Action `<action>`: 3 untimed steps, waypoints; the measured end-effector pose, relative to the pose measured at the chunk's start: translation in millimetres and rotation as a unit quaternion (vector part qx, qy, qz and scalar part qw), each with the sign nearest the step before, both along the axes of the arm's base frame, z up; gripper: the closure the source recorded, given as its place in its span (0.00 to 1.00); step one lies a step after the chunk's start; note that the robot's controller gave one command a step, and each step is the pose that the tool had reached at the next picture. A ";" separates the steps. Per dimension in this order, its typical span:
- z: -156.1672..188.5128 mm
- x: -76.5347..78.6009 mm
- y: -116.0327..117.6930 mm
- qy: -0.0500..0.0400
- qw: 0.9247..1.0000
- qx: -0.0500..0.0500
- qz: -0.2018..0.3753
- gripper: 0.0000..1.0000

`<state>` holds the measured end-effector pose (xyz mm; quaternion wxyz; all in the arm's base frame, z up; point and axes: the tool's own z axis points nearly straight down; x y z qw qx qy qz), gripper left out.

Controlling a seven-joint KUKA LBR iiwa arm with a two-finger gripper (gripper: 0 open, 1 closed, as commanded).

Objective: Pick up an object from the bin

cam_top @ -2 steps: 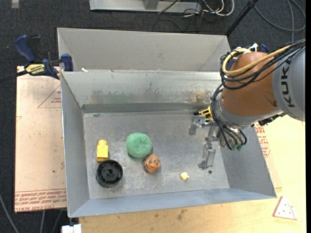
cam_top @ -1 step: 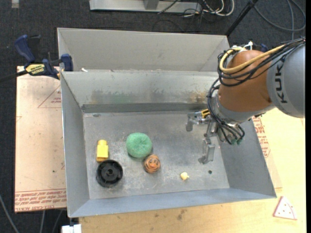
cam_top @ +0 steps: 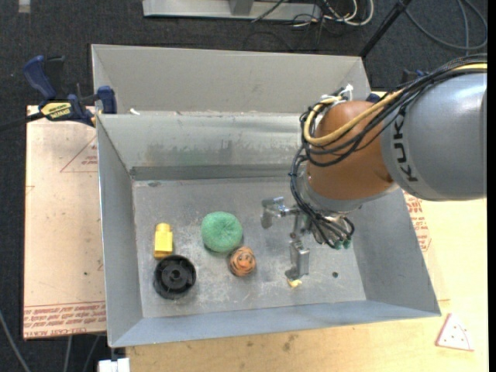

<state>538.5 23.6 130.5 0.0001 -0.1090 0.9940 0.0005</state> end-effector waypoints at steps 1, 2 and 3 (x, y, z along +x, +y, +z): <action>0.1 52.0 82.4 -0.001 0.996 0.000 0.088 0.00; -43.8 18.6 77.2 -0.002 0.999 0.001 -0.033 0.00; -59.6 22.0 84.3 -0.001 1.000 0.000 -0.030 1.00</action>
Offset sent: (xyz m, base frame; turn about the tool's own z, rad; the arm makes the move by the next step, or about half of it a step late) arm -0.0023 0.0619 -0.0605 0.1092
